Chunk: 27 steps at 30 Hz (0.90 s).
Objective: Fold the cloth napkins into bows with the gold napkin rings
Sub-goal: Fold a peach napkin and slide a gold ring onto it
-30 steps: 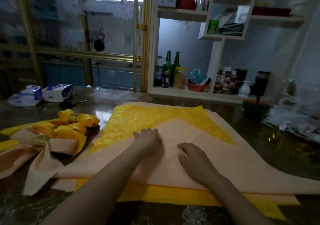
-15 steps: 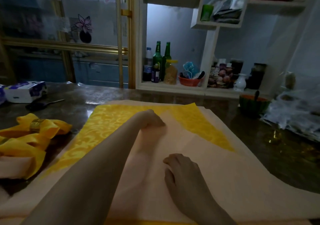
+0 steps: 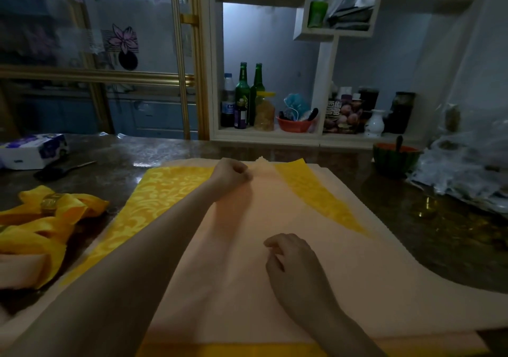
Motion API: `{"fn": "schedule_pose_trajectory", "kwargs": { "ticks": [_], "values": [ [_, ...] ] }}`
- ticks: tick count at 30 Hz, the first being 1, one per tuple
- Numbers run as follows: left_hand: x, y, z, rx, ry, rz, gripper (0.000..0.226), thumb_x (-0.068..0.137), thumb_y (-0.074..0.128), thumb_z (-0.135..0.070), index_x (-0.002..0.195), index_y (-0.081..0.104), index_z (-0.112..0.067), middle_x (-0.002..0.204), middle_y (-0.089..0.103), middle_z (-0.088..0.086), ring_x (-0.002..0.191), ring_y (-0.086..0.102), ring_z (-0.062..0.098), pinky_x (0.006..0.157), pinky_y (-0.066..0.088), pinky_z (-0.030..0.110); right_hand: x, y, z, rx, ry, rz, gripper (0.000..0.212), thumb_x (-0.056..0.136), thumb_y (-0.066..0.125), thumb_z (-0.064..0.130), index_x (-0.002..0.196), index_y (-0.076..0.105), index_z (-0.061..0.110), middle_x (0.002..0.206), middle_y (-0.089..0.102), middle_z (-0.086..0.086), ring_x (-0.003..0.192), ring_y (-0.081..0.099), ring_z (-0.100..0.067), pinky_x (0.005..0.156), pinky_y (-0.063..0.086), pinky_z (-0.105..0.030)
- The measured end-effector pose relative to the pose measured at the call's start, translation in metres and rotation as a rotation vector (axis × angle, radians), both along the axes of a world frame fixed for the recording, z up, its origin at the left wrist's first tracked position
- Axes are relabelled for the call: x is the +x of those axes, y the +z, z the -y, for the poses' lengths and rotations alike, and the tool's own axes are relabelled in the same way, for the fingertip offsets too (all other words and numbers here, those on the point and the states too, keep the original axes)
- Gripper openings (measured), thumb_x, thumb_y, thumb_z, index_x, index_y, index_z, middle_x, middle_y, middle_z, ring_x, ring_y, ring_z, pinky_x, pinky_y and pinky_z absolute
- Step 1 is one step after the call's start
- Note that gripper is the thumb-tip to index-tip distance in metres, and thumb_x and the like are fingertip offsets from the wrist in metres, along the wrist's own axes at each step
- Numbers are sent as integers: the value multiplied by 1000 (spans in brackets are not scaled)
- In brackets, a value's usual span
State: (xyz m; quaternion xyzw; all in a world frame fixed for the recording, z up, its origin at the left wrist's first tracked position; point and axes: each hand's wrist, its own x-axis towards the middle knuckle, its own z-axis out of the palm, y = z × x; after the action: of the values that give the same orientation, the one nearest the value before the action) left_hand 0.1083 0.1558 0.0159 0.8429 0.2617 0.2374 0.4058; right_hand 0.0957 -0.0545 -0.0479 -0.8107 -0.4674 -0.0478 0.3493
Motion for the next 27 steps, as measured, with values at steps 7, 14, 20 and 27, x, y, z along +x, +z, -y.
{"fn": "schedule_pose_trajectory", "kwargs": {
  "ticks": [7, 14, 20, 27],
  "values": [
    [-20, -1, 14, 251, -124, 11, 8, 84, 62, -3, 82, 63, -10, 80, 59, 0, 80, 57, 16, 75, 48, 30, 10, 8, 11, 129, -111, -131, 23, 94, 47, 9, 110, 60, 20, 108, 54, 8, 106, 49, -7, 90, 41, -19],
    [-39, -37, 23, 654, -207, -446, 26, 80, 62, -20, 105, 66, -13, 116, 59, 3, 108, 54, 21, 94, 43, 35, 25, 3, 20, 189, -198, -262, 22, 92, 49, 3, 104, 62, 17, 102, 56, 6, 92, 48, -2, 67, 33, -1],
    [-25, -37, 22, 472, -138, -455, 32, 83, 66, -36, 105, 63, -12, 113, 61, 4, 105, 55, 22, 86, 44, 31, 27, -3, 19, 153, -198, -268, 21, 92, 48, 3, 99, 62, 18, 103, 58, 4, 92, 49, -3, 66, 34, -2],
    [-9, -28, 17, 401, -111, -463, 54, 81, 71, -30, 129, 48, -19, 129, 50, 6, 116, 49, 25, 91, 42, 32, 30, -6, 17, 107, -195, -204, 20, 92, 49, 7, 100, 62, 20, 104, 56, 6, 95, 50, -4, 78, 39, -9]
  ]
}}
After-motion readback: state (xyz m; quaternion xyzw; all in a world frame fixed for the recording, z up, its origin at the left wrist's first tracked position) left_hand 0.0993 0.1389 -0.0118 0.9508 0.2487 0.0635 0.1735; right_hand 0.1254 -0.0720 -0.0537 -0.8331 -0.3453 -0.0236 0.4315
